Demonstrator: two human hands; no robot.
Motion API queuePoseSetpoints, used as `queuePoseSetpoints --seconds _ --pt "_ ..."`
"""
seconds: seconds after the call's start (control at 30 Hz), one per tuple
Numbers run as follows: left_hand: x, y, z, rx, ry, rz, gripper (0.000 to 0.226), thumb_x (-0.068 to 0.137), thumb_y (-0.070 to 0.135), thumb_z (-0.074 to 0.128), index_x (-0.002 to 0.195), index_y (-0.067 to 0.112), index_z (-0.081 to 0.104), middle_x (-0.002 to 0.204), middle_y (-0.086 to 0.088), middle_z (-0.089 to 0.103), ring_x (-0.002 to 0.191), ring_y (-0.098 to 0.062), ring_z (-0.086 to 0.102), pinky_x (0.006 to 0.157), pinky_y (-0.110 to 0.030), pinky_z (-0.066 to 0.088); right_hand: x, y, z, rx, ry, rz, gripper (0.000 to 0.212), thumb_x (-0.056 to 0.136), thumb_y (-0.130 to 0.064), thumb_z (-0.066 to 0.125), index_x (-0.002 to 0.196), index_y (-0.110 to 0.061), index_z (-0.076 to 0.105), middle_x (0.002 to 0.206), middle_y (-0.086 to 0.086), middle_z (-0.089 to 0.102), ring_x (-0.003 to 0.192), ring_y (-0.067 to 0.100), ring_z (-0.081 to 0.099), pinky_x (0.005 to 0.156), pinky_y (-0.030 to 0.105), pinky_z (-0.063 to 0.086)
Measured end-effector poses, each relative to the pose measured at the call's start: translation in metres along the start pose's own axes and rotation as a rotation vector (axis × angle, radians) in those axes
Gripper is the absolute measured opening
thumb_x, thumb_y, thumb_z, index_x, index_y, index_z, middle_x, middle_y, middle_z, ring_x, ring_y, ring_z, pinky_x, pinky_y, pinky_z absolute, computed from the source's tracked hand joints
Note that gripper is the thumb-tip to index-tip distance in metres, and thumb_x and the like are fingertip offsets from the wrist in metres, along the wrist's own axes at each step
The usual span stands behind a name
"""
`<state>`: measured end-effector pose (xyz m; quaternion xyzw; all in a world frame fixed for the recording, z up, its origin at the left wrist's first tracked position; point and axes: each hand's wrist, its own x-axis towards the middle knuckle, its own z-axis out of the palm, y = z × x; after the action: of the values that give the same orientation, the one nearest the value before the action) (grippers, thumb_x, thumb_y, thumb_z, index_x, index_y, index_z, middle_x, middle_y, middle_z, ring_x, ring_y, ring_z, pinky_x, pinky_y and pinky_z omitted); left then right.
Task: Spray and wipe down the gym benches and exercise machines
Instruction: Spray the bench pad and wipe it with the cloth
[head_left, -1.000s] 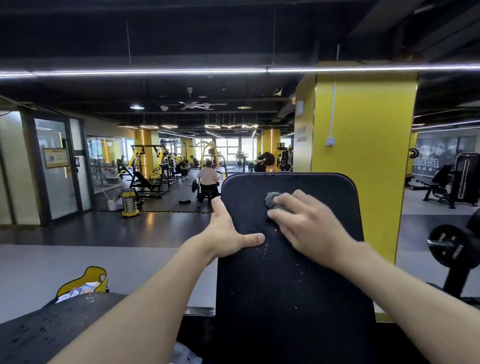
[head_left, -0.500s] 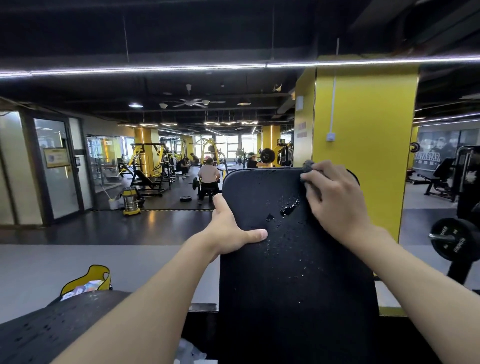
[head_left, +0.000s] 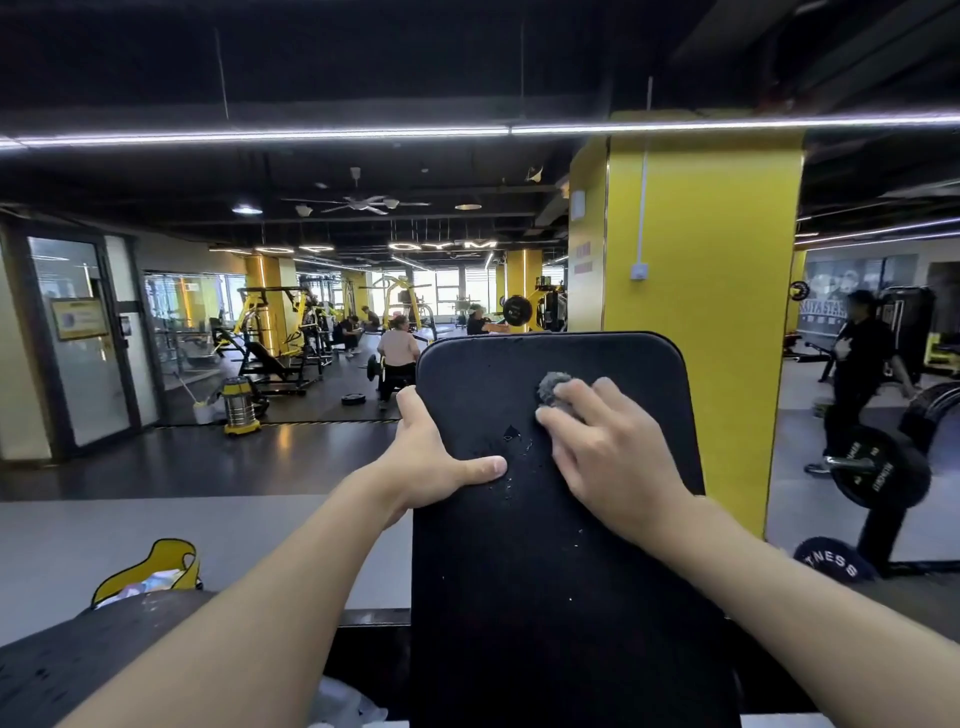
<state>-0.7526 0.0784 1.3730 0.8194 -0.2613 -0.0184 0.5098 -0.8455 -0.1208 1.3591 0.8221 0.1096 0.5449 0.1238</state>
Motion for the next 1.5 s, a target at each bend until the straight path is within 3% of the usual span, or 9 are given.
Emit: queuePoseSetpoints --seconds 0.1,0.23,0.4,0.57,0.77,0.93,1.1,1.27,1.5 --pt "-0.003 0.003 0.000 0.004 0.005 0.008 0.092 0.072 0.034 0.090 0.122 0.033 0.012 0.140 -0.001 0.039 0.127 -0.021 0.045 0.107 -0.043 0.045 0.005 0.032 -0.010 -0.038 -0.036 -0.087 0.017 0.086 -0.006 0.064 0.099 -0.013 0.071 0.105 0.007 0.064 0.079 0.030 0.054 0.064 0.041 0.048" --pt "-0.004 0.004 0.000 0.002 0.009 0.007 0.092 0.072 0.034 0.090 0.121 0.034 0.012 0.142 -0.002 0.038 0.129 -0.023 0.044 0.110 -0.046 0.043 0.016 0.035 -0.011 0.018 0.169 0.427 0.015 0.082 -0.002 0.069 0.095 -0.009 0.072 0.103 0.009 0.063 0.083 0.035 0.057 0.065 0.039 0.051" --pt "-0.005 0.005 0.000 -0.006 0.011 0.012 0.092 0.071 0.034 0.090 0.121 0.032 0.013 0.140 -0.002 0.040 0.127 -0.022 0.047 0.107 -0.044 0.046 -0.006 0.019 -0.011 -0.018 -0.031 -0.012 0.018 0.077 -0.003 0.066 0.093 -0.010 0.070 0.103 0.008 0.063 0.078 0.031 0.053 0.064 0.042 0.049" --pt "-0.006 0.006 0.000 0.001 0.014 0.009 0.089 0.073 0.033 0.089 0.120 0.030 0.014 0.140 -0.003 0.039 0.126 -0.023 0.046 0.107 -0.045 0.046 0.005 0.042 -0.015 0.004 0.139 0.437 0.021 0.079 0.001 0.066 0.096 -0.009 0.072 0.108 0.007 0.063 0.087 0.034 0.055 0.067 0.040 0.050" --pt "-0.008 0.008 0.000 -0.003 0.018 0.017 0.089 0.074 0.031 0.088 0.117 0.032 0.010 0.139 -0.002 0.038 0.125 -0.022 0.045 0.105 -0.041 0.046 -0.018 0.033 -0.019 -0.026 -0.030 0.046 0.018 0.079 -0.003 0.063 0.094 -0.010 0.069 0.105 0.006 0.064 0.080 0.032 0.053 0.065 0.042 0.049" --pt "-0.008 0.007 0.000 0.001 0.020 0.010 0.089 0.074 0.031 0.089 0.116 0.033 0.011 0.140 -0.003 0.038 0.126 -0.023 0.045 0.106 -0.044 0.046 0.007 0.044 -0.021 0.047 0.153 0.577 0.015 0.082 0.000 0.062 0.091 -0.010 0.068 0.104 0.003 0.062 0.087 0.031 0.054 0.062 0.037 0.047" --pt "-0.007 0.006 0.001 -0.004 0.013 0.004 0.092 0.073 0.031 0.089 0.121 0.033 0.011 0.139 -0.003 0.038 0.125 -0.024 0.045 0.105 -0.044 0.047 -0.032 0.018 -0.017 -0.005 0.023 0.146 0.013 0.079 -0.004 0.059 0.087 -0.009 0.068 0.102 0.006 0.063 0.080 0.031 0.052 0.063 0.042 0.048" --pt "-0.004 0.002 0.001 -0.010 0.017 -0.011 0.114 0.070 0.036 0.091 0.143 0.029 0.004 0.147 -0.005 0.034 0.132 -0.026 0.042 0.110 -0.048 0.043 -0.008 0.043 -0.021 0.019 0.146 0.547 0.014 0.080 0.001 0.065 0.090 -0.009 0.068 0.105 0.005 0.062 0.087 0.034 0.054 0.065 0.041 0.048" --pt "-0.003 -0.002 0.002 -0.016 0.013 0.002 0.113 0.069 0.036 0.091 0.142 0.032 0.005 0.146 -0.005 0.034 0.132 -0.026 0.042 0.111 -0.048 0.042 -0.039 0.025 -0.022 -0.012 0.043 0.216 0.009 0.085 -0.004 0.070 0.091 -0.010 0.067 0.104 0.005 0.063 0.079 0.030 0.053 0.064 0.044 0.047"
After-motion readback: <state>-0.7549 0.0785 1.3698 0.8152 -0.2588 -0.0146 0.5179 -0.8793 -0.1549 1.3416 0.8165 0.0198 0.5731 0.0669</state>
